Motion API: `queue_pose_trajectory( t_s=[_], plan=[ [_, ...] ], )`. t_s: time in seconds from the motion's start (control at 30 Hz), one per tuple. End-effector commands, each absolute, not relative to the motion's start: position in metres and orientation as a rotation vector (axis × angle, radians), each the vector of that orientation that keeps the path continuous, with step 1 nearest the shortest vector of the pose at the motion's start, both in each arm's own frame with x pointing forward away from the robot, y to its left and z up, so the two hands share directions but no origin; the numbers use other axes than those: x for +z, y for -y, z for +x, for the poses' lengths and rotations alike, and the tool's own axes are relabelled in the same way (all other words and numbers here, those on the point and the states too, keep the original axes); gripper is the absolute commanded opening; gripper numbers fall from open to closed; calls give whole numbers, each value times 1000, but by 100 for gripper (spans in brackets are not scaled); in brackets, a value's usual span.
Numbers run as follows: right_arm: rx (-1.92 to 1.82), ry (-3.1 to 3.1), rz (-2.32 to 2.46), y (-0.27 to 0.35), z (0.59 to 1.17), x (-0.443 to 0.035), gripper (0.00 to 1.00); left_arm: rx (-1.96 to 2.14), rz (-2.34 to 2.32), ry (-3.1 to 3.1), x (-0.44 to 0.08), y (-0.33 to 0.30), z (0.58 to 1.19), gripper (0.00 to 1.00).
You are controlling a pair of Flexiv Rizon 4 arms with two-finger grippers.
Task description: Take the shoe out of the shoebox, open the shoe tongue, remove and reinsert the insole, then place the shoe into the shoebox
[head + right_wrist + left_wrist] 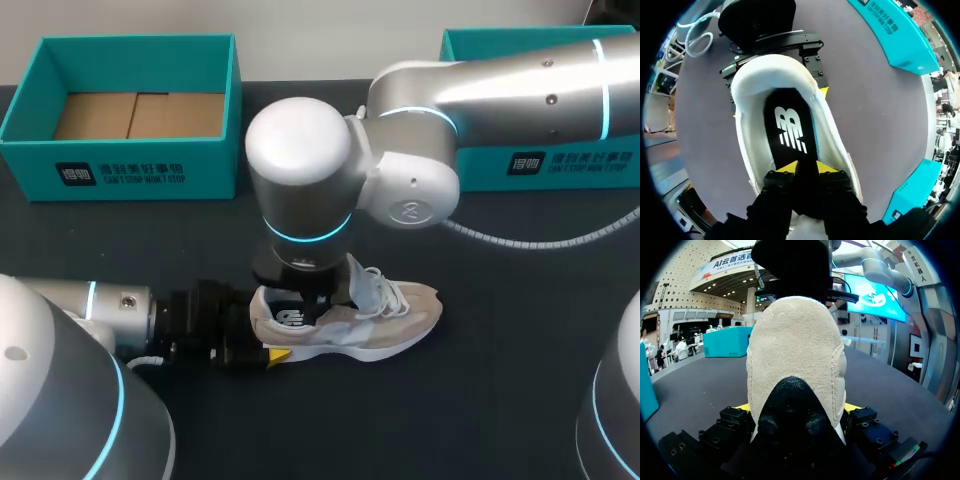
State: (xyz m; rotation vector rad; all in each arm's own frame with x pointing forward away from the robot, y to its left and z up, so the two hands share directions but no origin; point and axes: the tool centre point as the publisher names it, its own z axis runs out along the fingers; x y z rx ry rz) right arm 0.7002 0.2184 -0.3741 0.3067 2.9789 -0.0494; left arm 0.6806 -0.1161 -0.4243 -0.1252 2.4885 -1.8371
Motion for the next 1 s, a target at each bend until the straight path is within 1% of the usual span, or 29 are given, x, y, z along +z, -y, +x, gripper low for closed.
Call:
queue_pose_trajectory(
  t_s=[0.03,0.17,0.3,0.43,0.5,0.57,0.6,0.63,0.67,0.83,1.0],
  plan=[
    [-32,-2979,277,-218,707,-380,22,-1832,-128,-2490,-427,117,681,0],
    [-9,-2979,229,-222,714,-385,24,-1832,-128,-2490,-427,117,681,0],
    [18,-3004,161,-227,716,-396,32,-1832,-128,-2490,-427,117,681,0],
    [36,-3025,127,-230,714,-405,36,-1832,-128,-2490,-427,117,681,0],
    [35,-3036,114,-231,710,-409,34,-1832,-128,-2490,-427,117,681,0],
    [38,-3050,108,-231,707,-412,29,-1832,-128,-2490,-427,117,681,0],
    [34,-3055,107,-230,703,-414,19,-1832,-128,-2490,-427,117,681,0],
    [38,-3060,112,-230,702,-415,14,-1832,-128,-2490,-427,117,681,0],
    [38,-3060,113,-230,700,-415,1,-1832,-128,-2490,-427,117,681,0],
    [29,-3052,156,-226,693,-410,0,-1832,-128,-2490,-427,117,681,0],
    [18,-3008,215,-220,695,-394,0,-1832,-128,-2490,-427,117,681,0]
  ],
)
